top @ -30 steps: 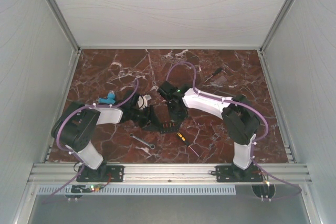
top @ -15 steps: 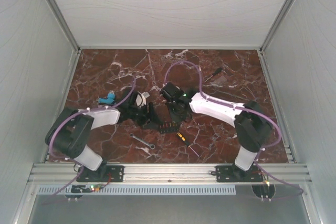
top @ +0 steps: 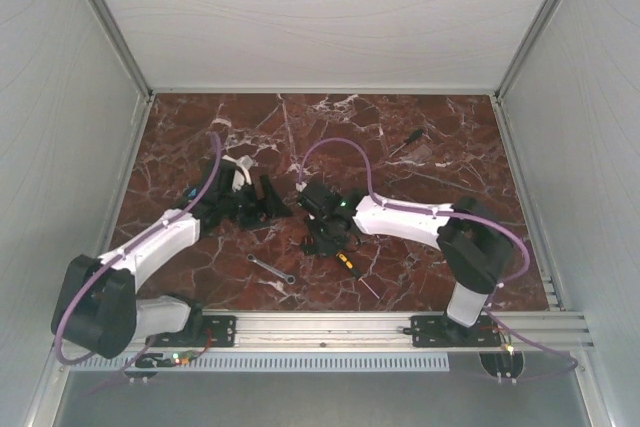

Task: Snap on the fuse box
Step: Install the fuse at the fuse box base, then pick up the fuse box cover from the center of the board.

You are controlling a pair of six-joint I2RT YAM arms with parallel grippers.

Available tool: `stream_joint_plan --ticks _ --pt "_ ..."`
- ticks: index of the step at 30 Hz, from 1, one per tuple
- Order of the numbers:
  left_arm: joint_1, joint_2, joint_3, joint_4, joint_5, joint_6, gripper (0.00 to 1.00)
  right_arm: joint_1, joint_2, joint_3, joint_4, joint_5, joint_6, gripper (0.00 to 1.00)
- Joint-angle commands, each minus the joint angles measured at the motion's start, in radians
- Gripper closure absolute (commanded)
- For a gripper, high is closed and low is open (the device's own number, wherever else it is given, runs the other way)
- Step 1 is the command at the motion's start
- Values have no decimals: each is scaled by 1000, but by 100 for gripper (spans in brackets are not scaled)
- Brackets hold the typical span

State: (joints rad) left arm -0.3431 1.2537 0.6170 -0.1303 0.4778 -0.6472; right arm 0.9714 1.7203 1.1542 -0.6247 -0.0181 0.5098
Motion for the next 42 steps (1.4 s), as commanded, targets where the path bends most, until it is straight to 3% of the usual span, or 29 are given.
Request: stream_joint_plan --ticks 1,6,15,21,28,36,42 --pt "67 -70 47 -105 -102 42 16 2 65 0 63 11 -7 87" --pt "129 -101 70 -146 -124 73 13 -66 112 16 86 37 -53 87" --pt "145 -58 127 -167 -124 97 12 -254 143 97 184 89 -179 69" --pt "154 -36 184 -202 -148 154 12 -375 65 101 192 108 -208 56" --pt "157 -2 283 -287 -218 273 11 -573 34 122 157 264 -127 35" --pt "156 -20 273 -292 -287 308 10 -727 155 228 181 386 -31 19" --pt "151 -28 260 -281 -288 299 4 -768 288 338 201 390 -5 17"
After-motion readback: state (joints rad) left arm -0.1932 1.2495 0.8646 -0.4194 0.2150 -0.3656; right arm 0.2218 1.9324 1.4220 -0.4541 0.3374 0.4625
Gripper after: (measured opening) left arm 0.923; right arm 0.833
